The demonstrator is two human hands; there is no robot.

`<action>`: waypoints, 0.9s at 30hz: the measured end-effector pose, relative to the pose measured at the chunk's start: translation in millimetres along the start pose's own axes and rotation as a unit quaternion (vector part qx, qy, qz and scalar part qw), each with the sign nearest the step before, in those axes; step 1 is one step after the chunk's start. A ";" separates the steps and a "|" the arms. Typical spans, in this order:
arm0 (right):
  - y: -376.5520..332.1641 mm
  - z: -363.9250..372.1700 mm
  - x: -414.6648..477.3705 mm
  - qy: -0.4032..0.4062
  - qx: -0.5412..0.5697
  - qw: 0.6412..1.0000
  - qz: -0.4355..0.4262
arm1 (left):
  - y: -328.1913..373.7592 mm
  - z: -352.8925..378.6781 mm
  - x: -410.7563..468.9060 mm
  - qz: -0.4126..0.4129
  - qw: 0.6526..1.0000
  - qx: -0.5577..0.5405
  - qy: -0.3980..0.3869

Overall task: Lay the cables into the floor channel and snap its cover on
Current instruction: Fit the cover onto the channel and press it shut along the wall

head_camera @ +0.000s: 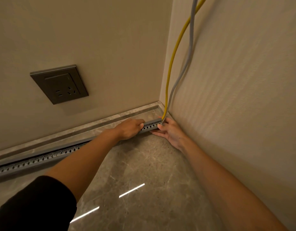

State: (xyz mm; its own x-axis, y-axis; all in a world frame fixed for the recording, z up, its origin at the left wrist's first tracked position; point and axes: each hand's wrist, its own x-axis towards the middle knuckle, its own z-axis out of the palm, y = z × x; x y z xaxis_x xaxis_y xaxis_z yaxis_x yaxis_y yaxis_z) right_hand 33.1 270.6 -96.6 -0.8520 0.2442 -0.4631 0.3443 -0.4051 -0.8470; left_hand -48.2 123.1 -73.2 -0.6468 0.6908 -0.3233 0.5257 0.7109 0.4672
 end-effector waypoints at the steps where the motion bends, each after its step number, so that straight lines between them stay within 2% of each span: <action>1: 0.4 0.2 0.8 0.002 0.005 1.000 0.000 | 1.1 -0.4 0.0 0.003 1.000 0.007 0.000; 6: -0.8 4.0 -0.6 0.025 -0.003 1.000 -0.005 | 5.0 0.7 -0.3 0.004 0.998 0.060 -0.006; 15: -4.6 7.9 -1.4 0.038 -0.021 0.999 0.011 | 7.3 7.2 -8.9 0.044 0.992 0.109 0.056; 18: -5.2 9.0 -2.3 0.041 -0.025 0.999 0.010 | 10.3 8.0 -8.3 0.050 0.983 0.165 0.063; 23: -5.1 10.7 -1.5 0.046 -0.028 0.999 0.003 | 22.0 18.8 -9.4 0.027 0.966 0.234 0.103; 27: -4.2 11.9 -2.2 0.053 -0.020 0.998 -0.003 | 25.7 18.5 -10.3 0.003 0.970 0.211 0.120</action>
State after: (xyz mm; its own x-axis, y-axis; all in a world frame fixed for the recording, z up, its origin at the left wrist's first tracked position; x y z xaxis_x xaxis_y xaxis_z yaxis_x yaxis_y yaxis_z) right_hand 28.9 261.2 -89.0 -0.8088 0.3390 -0.4805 0.3558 -0.3686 -0.8588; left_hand -17.8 136.7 -73.2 -0.7257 0.6810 -0.0976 0.6770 0.7322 0.0746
